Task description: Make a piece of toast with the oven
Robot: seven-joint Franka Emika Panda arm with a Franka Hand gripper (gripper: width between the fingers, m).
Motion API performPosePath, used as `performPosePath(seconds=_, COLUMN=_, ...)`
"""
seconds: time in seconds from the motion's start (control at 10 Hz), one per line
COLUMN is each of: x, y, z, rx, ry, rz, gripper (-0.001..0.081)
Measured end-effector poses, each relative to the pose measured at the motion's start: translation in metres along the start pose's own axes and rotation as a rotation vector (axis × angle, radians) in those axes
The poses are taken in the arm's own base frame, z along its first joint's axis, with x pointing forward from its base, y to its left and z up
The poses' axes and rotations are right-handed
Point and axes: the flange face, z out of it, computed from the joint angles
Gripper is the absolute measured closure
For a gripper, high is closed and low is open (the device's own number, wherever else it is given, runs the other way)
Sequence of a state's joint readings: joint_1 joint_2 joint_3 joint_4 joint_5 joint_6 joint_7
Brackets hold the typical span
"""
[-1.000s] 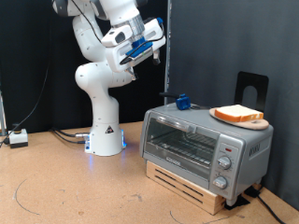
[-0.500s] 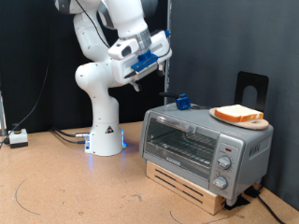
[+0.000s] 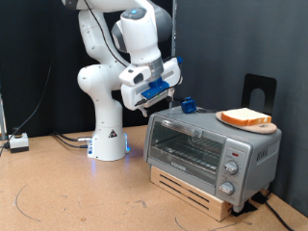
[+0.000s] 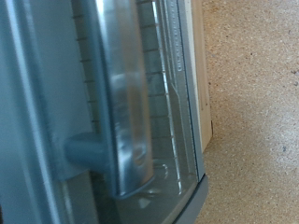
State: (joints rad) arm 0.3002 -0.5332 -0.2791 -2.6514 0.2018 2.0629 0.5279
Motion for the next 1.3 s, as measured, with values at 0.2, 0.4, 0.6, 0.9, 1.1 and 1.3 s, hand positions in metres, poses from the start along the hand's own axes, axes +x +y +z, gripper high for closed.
performPosePath(seconds=0.2, x=-0.001, y=0.004, z=0.02, rx=-0.017, ry=0.001, rz=0.005, gripper=-0.0003)
performPosePath(seconds=0.4, x=-0.006, y=0.004, z=0.033, rx=-0.022, ry=0.001, rz=-0.006, gripper=-0.0003)
performPosePath(seconds=0.6, x=-0.013, y=0.0, z=0.043, rx=-0.024, ry=-0.004, rz=-0.023, gripper=-0.0003)
performPosePath(seconds=0.9, x=-0.011, y=0.005, z=0.056, rx=-0.034, ry=0.026, rz=-0.006, gripper=-0.0003)
performPosePath(seconds=1.1, x=0.001, y=0.011, z=0.055, rx=-0.033, ry=0.052, rz=0.037, gripper=-0.0003)
performPosePath(seconds=1.3, x=0.018, y=0.02, z=0.051, rx=-0.032, ry=0.068, rz=0.084, gripper=-0.0003)
